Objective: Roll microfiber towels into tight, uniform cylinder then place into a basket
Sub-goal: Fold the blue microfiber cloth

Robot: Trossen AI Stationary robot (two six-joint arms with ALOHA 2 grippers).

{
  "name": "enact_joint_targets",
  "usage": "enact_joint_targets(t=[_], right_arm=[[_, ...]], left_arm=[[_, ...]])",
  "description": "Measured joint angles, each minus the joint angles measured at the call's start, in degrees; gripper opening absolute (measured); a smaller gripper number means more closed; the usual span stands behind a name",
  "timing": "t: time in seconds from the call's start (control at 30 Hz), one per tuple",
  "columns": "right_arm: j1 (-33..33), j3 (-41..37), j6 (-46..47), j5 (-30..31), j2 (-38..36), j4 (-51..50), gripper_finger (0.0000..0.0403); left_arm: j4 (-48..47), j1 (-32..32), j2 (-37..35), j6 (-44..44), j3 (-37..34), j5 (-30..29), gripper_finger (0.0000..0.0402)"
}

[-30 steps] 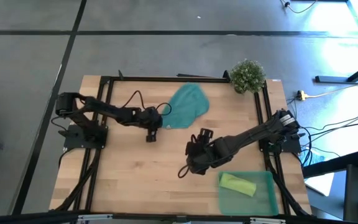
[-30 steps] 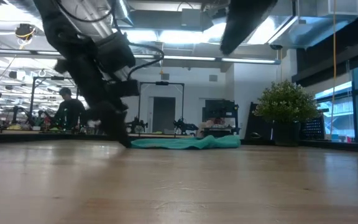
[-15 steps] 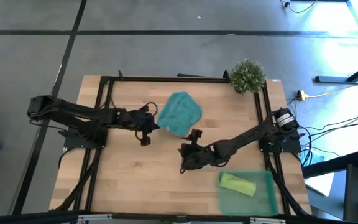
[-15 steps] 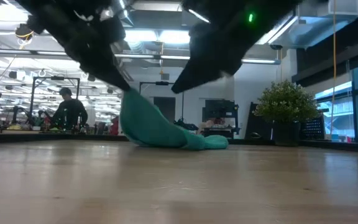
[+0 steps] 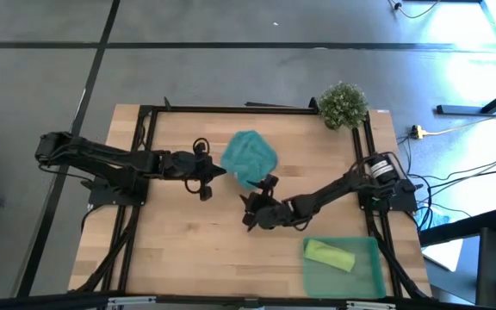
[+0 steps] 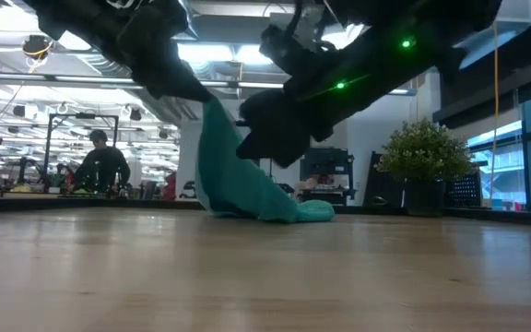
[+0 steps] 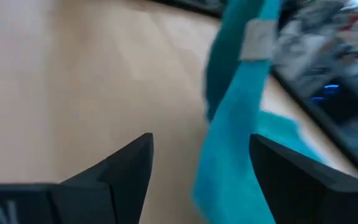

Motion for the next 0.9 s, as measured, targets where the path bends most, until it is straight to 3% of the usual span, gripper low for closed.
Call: enact_joint_targets(t=[0.07, 0.27, 0.47, 0.77, 0.9], right_arm=[[0.0, 1.0, -0.2, 4.2, 1.1, 0.0, 0.0264], [-1.6, 1.9, 3.9, 6.0, 3.2, 0.3, 0.0264], [-2.3, 1.9, 6.4, 11.7, 5.1, 0.1, 0.0264], [1.5, 1.9, 6.4, 22.2, 5.2, -0.5, 0.0264], [3.0, 1.9, 7.0, 26.6, 5.2, -0.4, 0.0264]], left_arm=[[-0.2, 0.0, 0.0, 0.0, 0.0, -0.1, 0.0000], [0.5, -0.9, 0.0, 0.0, 0.0, -0.2, 0.0000], [-0.4, -2.9, 0.0, 0.4, 1.3, -3.0, 0.0000], [-15.9, -4.7, 0.0, 0.5, 10.0, -11.6, 0.0000], [-20.3, -4.7, 0.0, 0.4, 13.0, -12.7, 0.0000]])
